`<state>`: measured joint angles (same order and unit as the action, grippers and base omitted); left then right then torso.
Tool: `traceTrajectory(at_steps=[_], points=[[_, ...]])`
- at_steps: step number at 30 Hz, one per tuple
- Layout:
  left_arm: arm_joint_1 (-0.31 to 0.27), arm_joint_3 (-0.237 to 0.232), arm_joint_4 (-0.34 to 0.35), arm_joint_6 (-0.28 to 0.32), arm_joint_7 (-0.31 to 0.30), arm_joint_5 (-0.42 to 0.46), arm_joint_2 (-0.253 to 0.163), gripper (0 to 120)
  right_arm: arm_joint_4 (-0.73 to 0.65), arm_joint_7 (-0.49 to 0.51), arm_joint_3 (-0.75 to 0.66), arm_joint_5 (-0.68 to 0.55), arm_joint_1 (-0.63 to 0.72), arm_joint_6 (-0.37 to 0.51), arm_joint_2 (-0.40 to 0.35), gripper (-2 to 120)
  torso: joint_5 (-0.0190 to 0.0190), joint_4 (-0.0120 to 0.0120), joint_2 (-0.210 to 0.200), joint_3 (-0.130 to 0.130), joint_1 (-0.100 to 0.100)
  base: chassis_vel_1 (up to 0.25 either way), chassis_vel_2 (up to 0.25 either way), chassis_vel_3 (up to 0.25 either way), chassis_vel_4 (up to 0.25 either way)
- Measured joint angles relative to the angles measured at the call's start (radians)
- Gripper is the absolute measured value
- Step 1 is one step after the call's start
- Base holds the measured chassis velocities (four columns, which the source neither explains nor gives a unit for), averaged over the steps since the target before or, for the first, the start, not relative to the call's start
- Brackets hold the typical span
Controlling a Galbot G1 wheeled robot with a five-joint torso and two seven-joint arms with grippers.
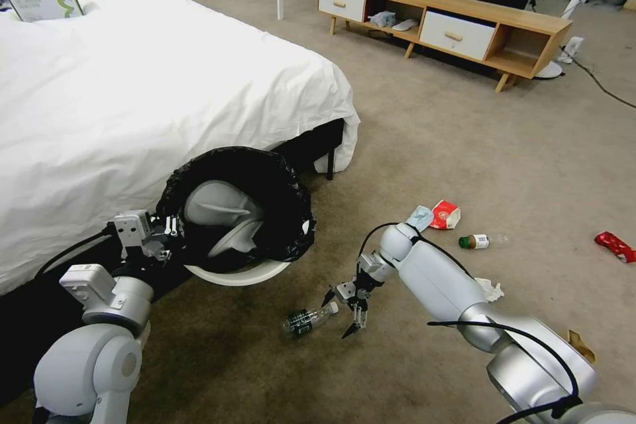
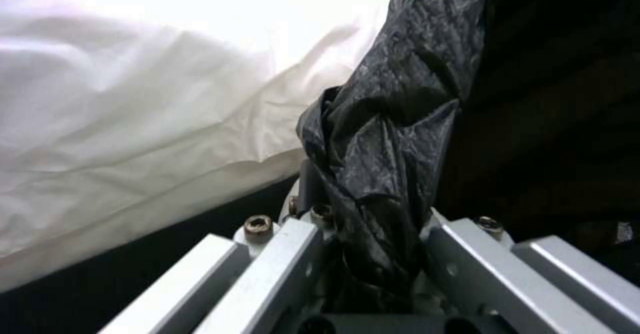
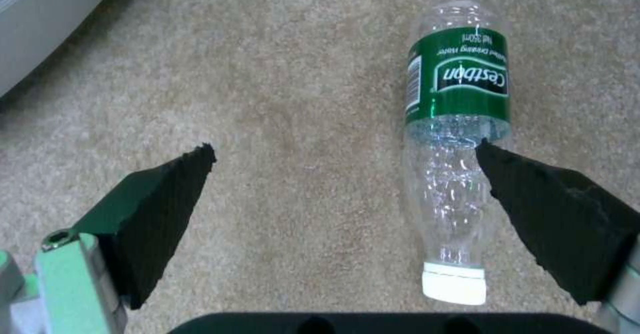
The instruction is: Pick up the trash bin and place the garbage on the floor into it.
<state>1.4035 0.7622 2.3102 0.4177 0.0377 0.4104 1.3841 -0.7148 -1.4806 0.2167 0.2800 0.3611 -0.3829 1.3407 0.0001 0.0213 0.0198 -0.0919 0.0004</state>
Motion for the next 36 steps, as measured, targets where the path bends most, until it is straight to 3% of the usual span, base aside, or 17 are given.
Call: traceTrajectory(at_steps=[26, 36], points=[[-0.003, -0.003, -0.016, -0.013, 0.005, -0.002, 0.002, 2, 0.102, 0.097, -0.054, 0.028, -0.008, -0.042, 0.007, 100, 0.0, 0.0001, 0.0, 0.0, 0.0, 0.0, 0.0, 0.0, 0.0], [0.003, -0.002, -0.016, -0.017, 0.005, -0.005, 0.003, 2, 0.156, 0.202, -0.04, 0.026, -0.029, -0.052, 0.035, 100, -0.0001, 0.0, 0.0, 0.0, 0.0, 0.0, 0.0, 0.0, 0.0]])
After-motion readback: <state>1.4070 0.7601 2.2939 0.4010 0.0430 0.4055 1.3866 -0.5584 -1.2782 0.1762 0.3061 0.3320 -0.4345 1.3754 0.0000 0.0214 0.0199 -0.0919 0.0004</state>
